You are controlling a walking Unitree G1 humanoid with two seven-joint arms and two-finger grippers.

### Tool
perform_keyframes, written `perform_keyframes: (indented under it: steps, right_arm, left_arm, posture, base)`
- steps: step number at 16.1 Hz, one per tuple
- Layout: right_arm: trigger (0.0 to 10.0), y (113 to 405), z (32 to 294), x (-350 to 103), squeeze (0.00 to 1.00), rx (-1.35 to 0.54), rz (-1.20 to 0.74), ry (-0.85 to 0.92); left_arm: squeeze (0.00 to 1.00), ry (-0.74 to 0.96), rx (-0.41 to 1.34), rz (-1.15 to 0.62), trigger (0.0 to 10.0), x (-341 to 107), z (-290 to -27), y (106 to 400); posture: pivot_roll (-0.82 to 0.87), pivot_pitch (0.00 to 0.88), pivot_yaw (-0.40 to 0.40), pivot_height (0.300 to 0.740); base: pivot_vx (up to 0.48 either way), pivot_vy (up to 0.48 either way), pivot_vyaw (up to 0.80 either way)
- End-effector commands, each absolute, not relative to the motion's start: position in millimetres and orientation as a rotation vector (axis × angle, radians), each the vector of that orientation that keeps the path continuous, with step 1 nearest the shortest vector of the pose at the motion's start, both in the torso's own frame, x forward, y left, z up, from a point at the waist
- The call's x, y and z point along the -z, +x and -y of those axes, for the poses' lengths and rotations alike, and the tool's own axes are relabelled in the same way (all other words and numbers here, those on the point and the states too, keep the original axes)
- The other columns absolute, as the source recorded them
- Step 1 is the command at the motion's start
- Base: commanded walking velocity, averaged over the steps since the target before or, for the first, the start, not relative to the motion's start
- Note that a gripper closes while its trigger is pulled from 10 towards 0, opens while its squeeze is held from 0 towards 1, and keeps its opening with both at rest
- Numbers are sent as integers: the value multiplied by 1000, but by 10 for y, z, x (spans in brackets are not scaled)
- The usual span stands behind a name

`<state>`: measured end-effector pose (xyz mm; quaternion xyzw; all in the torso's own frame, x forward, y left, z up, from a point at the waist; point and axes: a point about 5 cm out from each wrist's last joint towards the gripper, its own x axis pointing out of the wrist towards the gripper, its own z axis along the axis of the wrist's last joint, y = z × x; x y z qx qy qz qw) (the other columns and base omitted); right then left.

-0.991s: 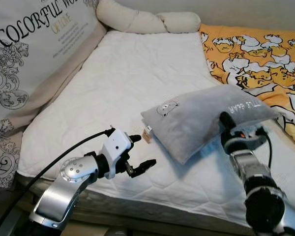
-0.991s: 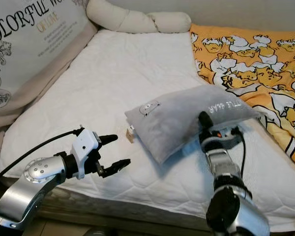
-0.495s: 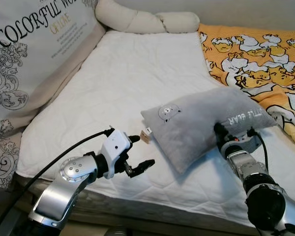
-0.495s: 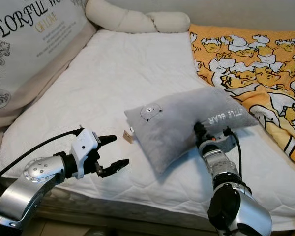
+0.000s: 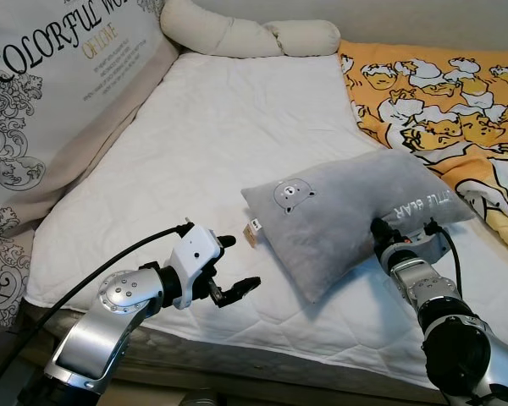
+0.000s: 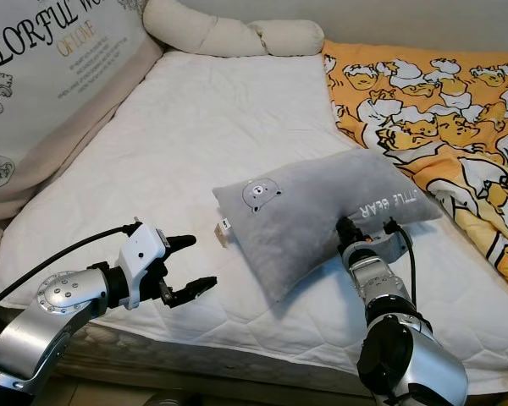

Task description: Clean up the room

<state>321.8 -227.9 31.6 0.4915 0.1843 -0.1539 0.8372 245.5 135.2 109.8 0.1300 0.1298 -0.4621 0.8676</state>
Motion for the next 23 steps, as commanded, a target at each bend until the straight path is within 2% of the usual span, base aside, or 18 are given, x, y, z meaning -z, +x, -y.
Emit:
perform_keyframes:
  steps: [1, 8, 13, 15, 18, 20, 21, 22, 23]
  right_arm:
    - [0, 3250, 2271, -342, 0, 347, -390, 1050]
    - [0, 3335, 2253, -435, 0, 350, -390, 1039]
    - [0, 3487, 2272, -645, 0, 333, -356, 965]
    - [0, 3609, 2239, -823, 0, 291, -334, 890]
    - [0, 3862, 2039, -1225, 0, 165, -275, 746]
    - [0, 3964, 1887, -1415, 0, 79, -250, 713]
    - [0, 4054, 1645, -1612, 0, -56, -238, 675]
    - [0, 4107, 1416, -1787, 0, -187, -238, 728]
    - [0, 4124, 1366, -1870, 0, -231, -229, 782]
  left_arm:
    - [0, 289, 953, -269, 10000, -1109, -1391, 2465]
    - [0, 276, 928, -285, 10000, -1057, -1415, 2408]
    - [0, 242, 809, -259, 10000, -1121, -1587, 2411]
    - [0, 237, 627, -235, 10000, -1172, -1771, 2501]
    - [0, 307, 191, -167, 10000, -1279, -2216, 2767]
    - [0, 323, 68, -142, 10000, -1355, -2352, 2820]
    - [0, 344, -21, -126, 10000, -1419, -2457, 2857]
    - [0, 334, -71, -106, 10000, -1468, -2508, 2885]
    - [0, 342, -93, -94, 10000, -1498, -2533, 2897]
  posture:
    - [189, 0, 24, 740]
    - [207, 0, -2, 740]
    - [214, 0, -10, 740]
    - [219, 0, -15, 740]
    - [221, 0, -14, 740]
    - [220, 0, -11, 740]
    - [222, 0, -14, 740]
    - [224, 0, -16, 740]
    - [227, 0, -19, 740]
  base:
    - [0, 0, 0]
    - [0, 0, 0]
    - [0, 0, 0]
    - [0, 0, 0]
    - [0, 0, 0]
    - [0, 0, 0]
    - [0, 0, 0]
    - [0, 0, 0]
    - [0, 0, 0]
